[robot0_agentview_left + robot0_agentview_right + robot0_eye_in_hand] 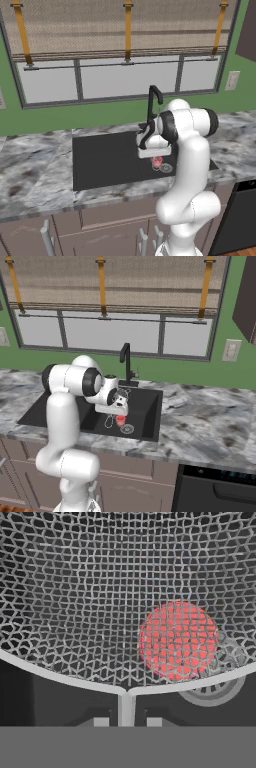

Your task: Pick the strainer and bowl and place them in the sink. Then turn on the water.

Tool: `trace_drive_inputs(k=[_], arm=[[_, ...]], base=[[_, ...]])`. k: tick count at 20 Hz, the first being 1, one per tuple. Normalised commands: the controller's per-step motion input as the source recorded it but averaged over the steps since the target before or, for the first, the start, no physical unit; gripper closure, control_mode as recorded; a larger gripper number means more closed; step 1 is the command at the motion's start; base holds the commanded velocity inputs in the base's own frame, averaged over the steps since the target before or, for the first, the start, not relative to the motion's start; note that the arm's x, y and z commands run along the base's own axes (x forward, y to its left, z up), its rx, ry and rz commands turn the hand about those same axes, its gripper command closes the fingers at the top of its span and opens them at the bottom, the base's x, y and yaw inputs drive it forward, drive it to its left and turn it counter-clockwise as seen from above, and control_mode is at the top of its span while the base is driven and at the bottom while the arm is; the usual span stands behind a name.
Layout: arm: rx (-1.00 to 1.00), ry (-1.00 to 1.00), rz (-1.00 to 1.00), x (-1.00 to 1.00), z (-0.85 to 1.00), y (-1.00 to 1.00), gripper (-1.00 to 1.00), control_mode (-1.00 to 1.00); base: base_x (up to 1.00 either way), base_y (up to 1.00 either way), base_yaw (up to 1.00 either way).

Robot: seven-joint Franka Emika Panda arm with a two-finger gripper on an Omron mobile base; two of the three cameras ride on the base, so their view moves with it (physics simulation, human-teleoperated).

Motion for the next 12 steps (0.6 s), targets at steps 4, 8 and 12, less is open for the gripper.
trace_drive_inputs(k=[4,8,12], arm=[[0.02,0.0,0.03,0.17,-0.17,-0.22,1.0,-1.0],[0.0,0.0,0.04,0.15,-0.24,-0.18,1.0,-1.0],[0.0,0.0,0.04,0.12,-0.31,-0.09,1.0,-1.0]], base=[[0.0,0.0,0.0],[0.0,0.0,0.0],[0.0,0.0,0.0]])
